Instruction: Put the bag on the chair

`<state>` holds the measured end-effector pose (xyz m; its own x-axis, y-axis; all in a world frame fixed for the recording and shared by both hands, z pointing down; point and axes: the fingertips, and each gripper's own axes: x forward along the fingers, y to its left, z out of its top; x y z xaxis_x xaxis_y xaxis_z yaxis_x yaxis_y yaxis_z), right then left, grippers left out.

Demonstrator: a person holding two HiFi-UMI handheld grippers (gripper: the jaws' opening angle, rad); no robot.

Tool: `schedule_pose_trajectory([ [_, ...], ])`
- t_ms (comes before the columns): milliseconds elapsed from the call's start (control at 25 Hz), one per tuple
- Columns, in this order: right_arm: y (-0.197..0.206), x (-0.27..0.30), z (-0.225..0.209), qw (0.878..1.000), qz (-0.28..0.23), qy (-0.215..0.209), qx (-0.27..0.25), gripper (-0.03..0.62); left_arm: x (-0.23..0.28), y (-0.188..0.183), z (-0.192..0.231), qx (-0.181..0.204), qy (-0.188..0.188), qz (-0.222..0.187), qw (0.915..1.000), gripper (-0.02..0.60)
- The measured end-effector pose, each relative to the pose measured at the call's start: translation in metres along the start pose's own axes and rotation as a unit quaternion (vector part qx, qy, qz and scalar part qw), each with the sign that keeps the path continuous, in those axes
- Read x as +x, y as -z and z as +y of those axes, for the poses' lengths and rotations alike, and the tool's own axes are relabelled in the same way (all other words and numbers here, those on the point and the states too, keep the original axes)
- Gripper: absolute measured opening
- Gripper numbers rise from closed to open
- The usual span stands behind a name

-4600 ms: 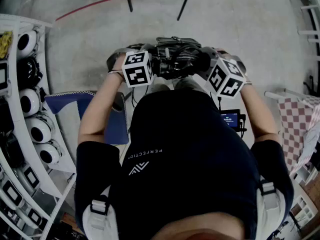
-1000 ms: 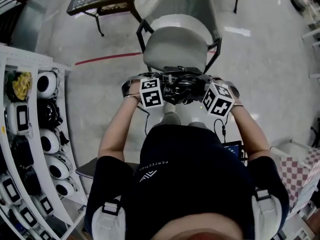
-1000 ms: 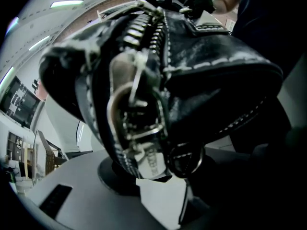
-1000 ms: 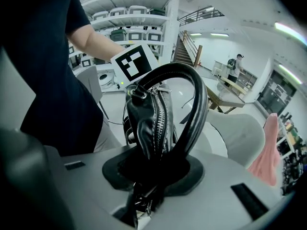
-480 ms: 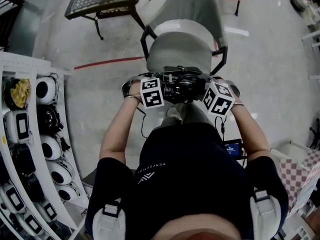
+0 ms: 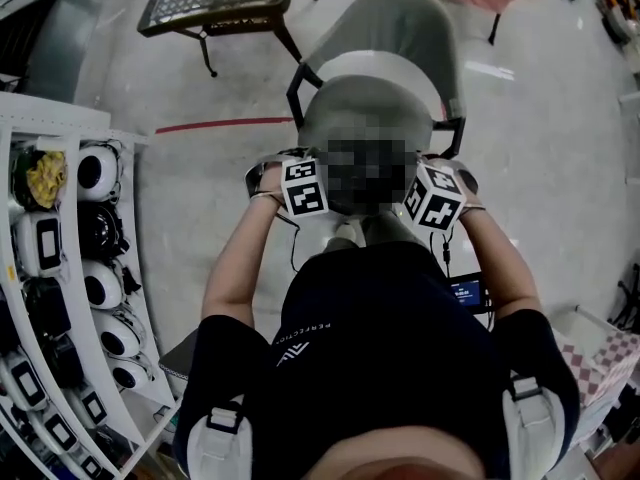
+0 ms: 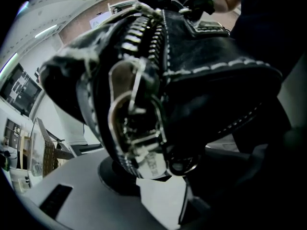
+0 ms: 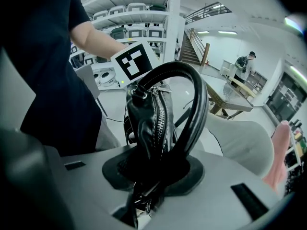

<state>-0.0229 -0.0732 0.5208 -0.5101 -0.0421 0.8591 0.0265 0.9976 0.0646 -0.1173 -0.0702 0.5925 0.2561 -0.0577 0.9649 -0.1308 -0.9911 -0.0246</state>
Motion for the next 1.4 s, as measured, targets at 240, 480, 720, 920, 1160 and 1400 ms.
schedule_pose_trajectory([
  [240,0.009,0.002,-0.041,1.000,0.001,-0.011,-0.011,0.112,0.008,-0.010,0.037,-0.017,-0.005,0.001,0.9999,0.216],
  [480,0.019,0.003,-0.077,1.000,0.001,-0.014,-0.001,0.112,0.017,-0.019,0.073,-0.016,0.000,-0.001,0.9999,0.215],
  [720,0.038,0.000,-0.106,1.000,0.006,-0.018,0.007,0.110,0.028,-0.038,0.100,-0.013,0.010,-0.002,0.9999,0.215],
  [920,0.049,0.006,-0.133,1.000,0.006,-0.017,0.016,0.110,0.041,-0.045,0.128,-0.011,0.011,-0.002,0.9999,0.216],
  [1160,0.059,0.012,-0.154,0.999,0.010,-0.026,0.037,0.110,0.052,-0.050,0.148,-0.008,0.026,-0.004,0.9996,0.216],
  [1400,0.066,0.021,-0.173,0.998,0.014,-0.025,0.053,0.110,0.061,-0.050,0.169,0.001,0.038,-0.001,0.9993,0.216],
])
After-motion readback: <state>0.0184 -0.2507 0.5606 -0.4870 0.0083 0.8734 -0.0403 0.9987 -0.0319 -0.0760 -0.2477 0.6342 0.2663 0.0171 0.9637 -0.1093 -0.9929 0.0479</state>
